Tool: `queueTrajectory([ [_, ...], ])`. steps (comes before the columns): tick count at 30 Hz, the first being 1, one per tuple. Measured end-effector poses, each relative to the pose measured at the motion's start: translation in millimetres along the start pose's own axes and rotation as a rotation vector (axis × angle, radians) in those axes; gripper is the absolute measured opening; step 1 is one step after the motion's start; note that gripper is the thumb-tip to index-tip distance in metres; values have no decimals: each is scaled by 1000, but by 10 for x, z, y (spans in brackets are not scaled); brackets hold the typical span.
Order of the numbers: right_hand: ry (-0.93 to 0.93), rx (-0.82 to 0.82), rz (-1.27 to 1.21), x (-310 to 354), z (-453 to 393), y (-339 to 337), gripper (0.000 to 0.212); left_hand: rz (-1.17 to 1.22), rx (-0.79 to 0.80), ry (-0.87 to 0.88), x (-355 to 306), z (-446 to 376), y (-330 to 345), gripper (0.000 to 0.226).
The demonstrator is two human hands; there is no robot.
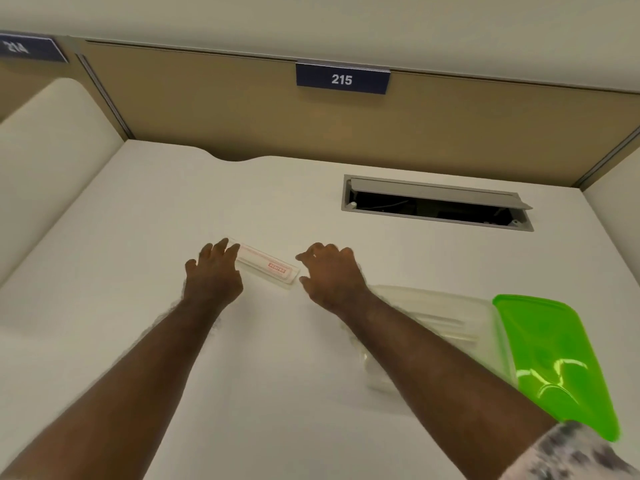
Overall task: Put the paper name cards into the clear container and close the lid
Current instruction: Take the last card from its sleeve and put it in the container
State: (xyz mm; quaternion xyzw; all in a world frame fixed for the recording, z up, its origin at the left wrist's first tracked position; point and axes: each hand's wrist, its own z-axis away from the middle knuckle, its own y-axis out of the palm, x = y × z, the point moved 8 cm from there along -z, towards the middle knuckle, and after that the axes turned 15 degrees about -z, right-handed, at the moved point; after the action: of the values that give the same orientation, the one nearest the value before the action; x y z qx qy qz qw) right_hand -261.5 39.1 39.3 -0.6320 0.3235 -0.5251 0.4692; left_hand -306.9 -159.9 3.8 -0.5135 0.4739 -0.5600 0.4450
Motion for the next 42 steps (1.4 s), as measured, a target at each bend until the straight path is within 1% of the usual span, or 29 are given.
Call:
queueTrajectory([
  [3, 64, 85, -23, 75, -117, 352, 54, -24, 134, 31, 89, -81, 231, 63],
  [6, 172, 182, -109, 72, -180, 625, 65, -15, 211, 54, 96, -92, 369, 65],
  [8, 203, 208, -137, 90, -211, 742, 65, -5, 237, 65, 76, -81, 427, 66],
  [9, 205, 195, -142, 102, -229, 779, 61, -2, 242, 69, 66, -76, 446, 67],
  [12, 212, 86, -170, 99, -282, 805, 38, 5, 229, 83, 39, -71, 473, 68],
  [14, 234, 43, -202, 82, -310, 804, 28, 16, 219, 96, 29, -77, 483, 68],
  [17, 282, 18, -237, 58, -348, 790, 24, 41, 215, 104, 31, -78, 495, 70],
  [20, 398, 23, -405, -14, -351, 757, 20, 59, 181, 104, 41, -71, 466, 73],
  [22, 425, 22, -534, -30, -340, 676, 24, 74, 137, 109, 56, -64, 410, 76],
  [25, 384, 0, -729, -3, -297, 468, 28, 79, 84, 117, 89, -47, 320, 81],
  [28, 364, -41, -920, -31, -187, 224, 25, 92, 22, 104, 131, -18, 212, 84],
  [31, 397, -57, -1080, -125, -5, -19, 21, 113, -54, 131, 132, 51, 68, 83],
  [34, 472, 22, -1262, -241, 240, -244, 19, 165, -122, 223, 33, 151, -124, 73],
  [38, 537, 146, -1449, -464, 618, -568, 22, 297, -196, 351, -219, 316, -464, 58],
  [40, 573, 187, -1514, -606, 818, -718, 23, 364, -174, 379, -356, 371, -628, 53],
  [42, 608, 211, -1541, -753, 1024, -851, 25, 428, -103, 414, -512, 420, -778, 49],
])
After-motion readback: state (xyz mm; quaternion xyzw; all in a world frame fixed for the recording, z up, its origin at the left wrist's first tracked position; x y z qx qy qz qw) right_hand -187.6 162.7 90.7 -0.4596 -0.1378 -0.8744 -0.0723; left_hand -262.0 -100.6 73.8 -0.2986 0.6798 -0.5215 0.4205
